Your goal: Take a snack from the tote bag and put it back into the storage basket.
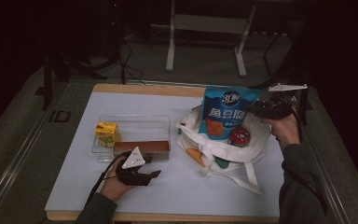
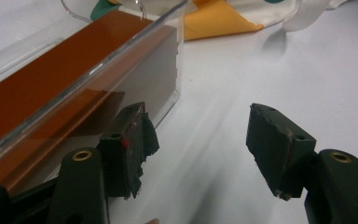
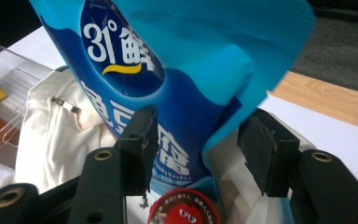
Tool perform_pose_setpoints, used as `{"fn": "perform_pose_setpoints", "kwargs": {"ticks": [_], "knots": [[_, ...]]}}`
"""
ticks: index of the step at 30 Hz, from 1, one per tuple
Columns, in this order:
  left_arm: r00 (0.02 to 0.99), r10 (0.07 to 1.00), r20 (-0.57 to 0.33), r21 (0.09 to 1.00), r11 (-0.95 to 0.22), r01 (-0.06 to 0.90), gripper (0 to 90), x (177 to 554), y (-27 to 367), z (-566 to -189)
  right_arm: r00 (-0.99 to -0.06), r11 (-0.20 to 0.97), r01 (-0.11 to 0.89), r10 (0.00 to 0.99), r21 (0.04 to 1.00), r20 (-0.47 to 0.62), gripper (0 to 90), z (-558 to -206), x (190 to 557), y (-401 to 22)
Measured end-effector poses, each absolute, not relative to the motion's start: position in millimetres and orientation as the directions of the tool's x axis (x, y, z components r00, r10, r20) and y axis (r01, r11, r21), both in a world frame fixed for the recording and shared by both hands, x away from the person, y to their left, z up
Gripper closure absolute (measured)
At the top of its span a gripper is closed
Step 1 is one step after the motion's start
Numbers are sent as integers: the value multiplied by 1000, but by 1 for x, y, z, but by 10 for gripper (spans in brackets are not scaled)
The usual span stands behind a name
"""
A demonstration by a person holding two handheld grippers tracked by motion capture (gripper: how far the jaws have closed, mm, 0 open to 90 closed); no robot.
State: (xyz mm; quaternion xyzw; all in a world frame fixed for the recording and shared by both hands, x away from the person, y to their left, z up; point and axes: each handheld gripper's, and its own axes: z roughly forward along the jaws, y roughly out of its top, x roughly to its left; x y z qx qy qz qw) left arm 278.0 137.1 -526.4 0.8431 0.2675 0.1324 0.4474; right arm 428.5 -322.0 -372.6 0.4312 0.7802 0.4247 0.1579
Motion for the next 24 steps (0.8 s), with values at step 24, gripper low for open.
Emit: {"fn": "perform_pose_setpoints", "kwargs": {"ticks": [24], "knots": [[835, 547, -57, 821, -450, 351, 384, 279, 132, -539, -614, 222, 522, 768, 823, 182, 487, -381, 448, -310]]}}
